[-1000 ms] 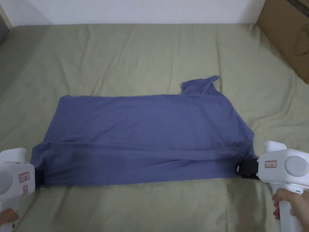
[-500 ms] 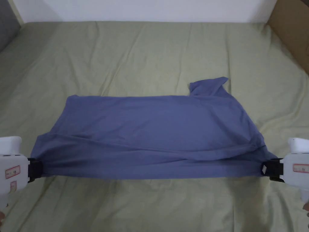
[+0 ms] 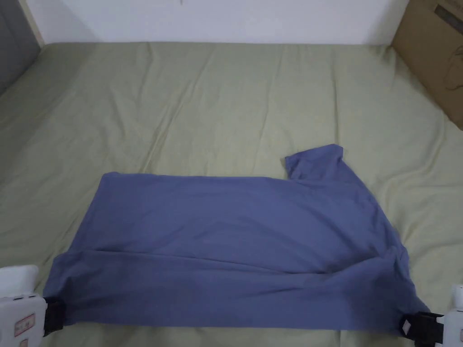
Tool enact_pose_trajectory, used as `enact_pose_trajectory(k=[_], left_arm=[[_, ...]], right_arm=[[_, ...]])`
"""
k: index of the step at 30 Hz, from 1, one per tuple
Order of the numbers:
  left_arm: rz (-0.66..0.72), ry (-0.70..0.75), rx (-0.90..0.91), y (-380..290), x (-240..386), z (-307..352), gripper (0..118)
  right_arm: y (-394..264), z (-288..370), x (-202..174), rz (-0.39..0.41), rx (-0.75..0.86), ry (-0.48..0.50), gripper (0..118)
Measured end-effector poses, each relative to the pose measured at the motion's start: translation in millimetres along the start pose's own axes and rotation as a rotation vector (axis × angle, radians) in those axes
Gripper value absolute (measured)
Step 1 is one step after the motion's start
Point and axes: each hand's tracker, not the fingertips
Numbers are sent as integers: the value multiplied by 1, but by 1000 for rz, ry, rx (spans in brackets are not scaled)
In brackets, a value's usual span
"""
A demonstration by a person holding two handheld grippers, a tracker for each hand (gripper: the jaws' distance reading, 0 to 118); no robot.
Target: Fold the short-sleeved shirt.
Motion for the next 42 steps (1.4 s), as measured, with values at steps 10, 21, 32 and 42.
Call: enact_pose_trajectory(k=[10, 21, 32, 42], left_arm=[[44, -45, 130, 37, 16, 39, 54], [47, -40, 57, 44, 27, 0, 0], [46, -50, 78, 91, 30, -3, 0], [73, -43, 22, 102, 27, -31, 0]], right_arm=[[28, 37, -21, 108, 117, -27, 43], [52, 11, -53, 233, 79, -81, 0], [251, -72, -71, 210, 71, -75, 83], [288, -166, -66, 194, -69, -109, 58]])
